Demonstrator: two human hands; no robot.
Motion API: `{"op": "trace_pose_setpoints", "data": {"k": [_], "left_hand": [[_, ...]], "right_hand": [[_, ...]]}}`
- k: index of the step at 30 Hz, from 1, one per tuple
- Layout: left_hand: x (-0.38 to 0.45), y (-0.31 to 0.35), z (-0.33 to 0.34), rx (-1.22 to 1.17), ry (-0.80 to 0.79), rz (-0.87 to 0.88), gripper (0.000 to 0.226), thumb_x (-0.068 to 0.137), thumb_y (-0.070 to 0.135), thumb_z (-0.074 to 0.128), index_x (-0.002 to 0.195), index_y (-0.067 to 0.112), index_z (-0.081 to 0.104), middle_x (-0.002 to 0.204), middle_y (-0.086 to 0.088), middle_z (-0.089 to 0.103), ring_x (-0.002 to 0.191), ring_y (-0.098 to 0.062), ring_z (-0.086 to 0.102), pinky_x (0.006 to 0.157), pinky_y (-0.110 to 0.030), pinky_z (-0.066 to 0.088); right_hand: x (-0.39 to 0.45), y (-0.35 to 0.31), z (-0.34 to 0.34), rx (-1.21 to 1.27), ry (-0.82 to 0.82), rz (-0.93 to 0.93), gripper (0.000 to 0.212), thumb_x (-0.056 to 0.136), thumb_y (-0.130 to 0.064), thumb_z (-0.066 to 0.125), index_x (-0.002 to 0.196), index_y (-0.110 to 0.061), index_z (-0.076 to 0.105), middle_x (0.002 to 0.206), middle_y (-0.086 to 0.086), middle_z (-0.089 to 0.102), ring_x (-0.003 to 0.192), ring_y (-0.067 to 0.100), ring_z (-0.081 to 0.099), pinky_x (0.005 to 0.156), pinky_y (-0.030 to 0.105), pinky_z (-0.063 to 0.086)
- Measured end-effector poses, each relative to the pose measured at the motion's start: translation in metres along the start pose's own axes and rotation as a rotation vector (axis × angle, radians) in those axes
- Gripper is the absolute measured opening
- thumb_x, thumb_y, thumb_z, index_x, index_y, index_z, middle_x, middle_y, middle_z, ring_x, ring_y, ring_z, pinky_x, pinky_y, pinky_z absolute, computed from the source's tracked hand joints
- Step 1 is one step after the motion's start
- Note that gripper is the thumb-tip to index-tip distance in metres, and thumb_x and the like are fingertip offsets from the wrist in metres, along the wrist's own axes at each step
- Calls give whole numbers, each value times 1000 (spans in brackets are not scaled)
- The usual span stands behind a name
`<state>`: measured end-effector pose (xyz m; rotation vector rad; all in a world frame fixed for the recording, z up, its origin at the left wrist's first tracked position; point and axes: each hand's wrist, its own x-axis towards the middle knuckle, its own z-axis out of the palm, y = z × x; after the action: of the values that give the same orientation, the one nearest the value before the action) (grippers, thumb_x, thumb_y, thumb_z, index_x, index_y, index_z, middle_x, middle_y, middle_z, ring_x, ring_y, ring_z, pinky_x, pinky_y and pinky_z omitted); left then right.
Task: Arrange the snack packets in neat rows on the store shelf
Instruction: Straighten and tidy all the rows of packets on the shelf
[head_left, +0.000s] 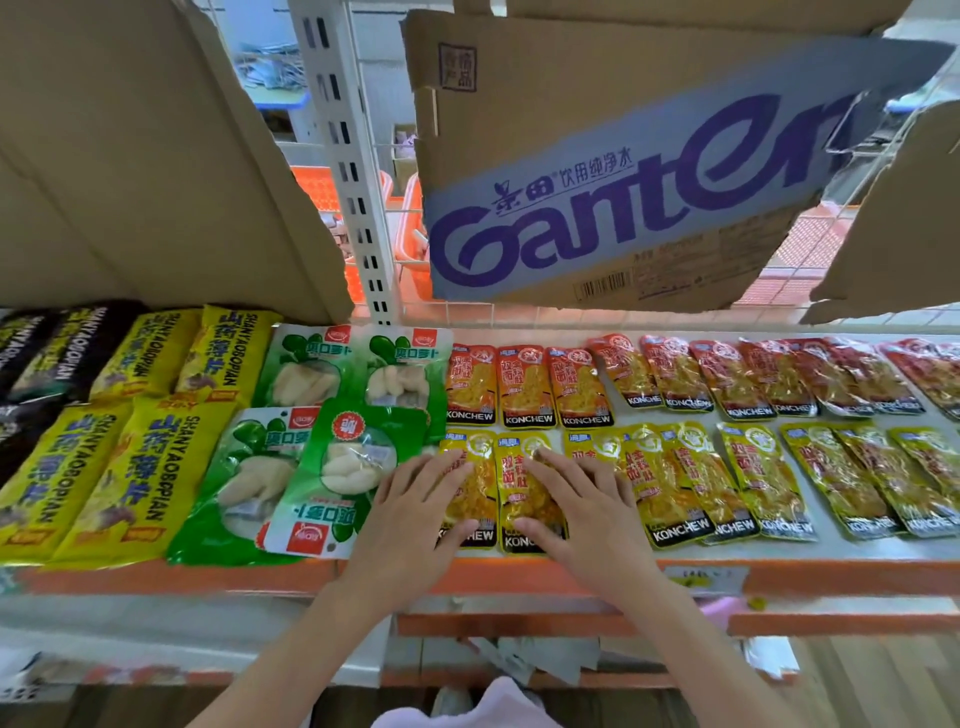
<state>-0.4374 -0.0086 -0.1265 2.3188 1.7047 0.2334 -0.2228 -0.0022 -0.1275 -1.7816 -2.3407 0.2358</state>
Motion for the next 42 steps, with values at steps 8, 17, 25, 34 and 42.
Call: {"op": "trace_pose_setpoints", "data": {"k": [8,17,25,34,42], "left_hand": [[14,26,-9,-97,123,43,55,86,48,42,133,20,48,142,4,40,134,-16,24,111,-44,27],[28,32,5,-29,-61,113,75,83,71,13,148,34,8,155,18,3,139,1,-10,111,-22,-6],[26,35,4,-55,-67,85,68,90,62,31,148,32,10,155,19,3,141,0,-6,111,-23,-4],[48,85,-2,-197,-49,203,52,99,36,37,148,26,21,156,12,11,144,-6,2,115,-23,0],[64,113,19,-125,-151,73,54,97,34,44,146,32,22,154,20,6,143,-5,-4,118,-38,11]], "right_hand": [[-1,-1,-2,103,83,5,62,87,-69,23,128,-30,49,132,-9,52,118,15,36,91,41,43],[-14,38,-17,194,32,192,46,92,-19,54,137,-17,44,144,-4,40,136,25,30,111,28,17],[-16,29,-10,199,28,204,57,89,-52,34,136,-22,47,140,-8,46,131,22,39,107,47,34],[-17,76,-29,294,254,146,35,83,1,54,113,-11,66,129,1,58,117,28,54,94,37,44],[-13,128,-40,23,69,-46,42,81,-52,42,110,-32,64,113,-5,63,99,22,62,74,40,52]]}}
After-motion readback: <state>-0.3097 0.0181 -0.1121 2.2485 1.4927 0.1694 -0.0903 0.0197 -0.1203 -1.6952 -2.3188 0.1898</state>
